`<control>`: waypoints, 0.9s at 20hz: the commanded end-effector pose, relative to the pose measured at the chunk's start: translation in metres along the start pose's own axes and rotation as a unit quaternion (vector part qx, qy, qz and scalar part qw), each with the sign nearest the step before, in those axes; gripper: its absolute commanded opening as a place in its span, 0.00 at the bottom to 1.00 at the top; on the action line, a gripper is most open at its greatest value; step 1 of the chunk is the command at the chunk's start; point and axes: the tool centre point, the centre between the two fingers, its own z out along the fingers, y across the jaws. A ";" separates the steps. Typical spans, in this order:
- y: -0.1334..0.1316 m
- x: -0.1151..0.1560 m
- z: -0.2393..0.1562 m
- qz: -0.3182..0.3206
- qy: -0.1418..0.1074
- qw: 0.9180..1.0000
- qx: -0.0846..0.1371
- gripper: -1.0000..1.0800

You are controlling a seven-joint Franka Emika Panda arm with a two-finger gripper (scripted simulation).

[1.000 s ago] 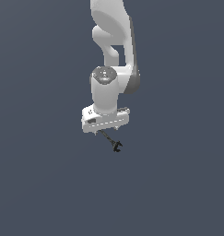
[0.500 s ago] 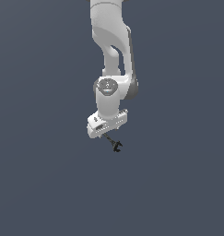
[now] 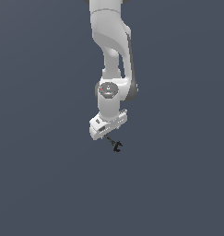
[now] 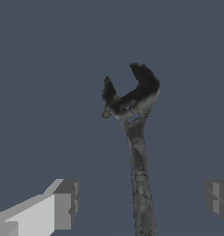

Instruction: Pick up the object and move it to a goal position.

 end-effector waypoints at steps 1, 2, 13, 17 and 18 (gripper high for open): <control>0.000 0.000 0.000 0.000 0.000 1.000 0.000 0.96; 0.000 0.000 0.000 0.000 0.000 1.000 0.000 0.96; -0.001 -0.001 0.041 -0.002 0.000 1.000 0.000 0.96; -0.001 -0.001 0.050 -0.002 0.000 1.000 0.000 0.96; 0.000 0.000 0.051 -0.002 0.000 1.000 0.000 0.96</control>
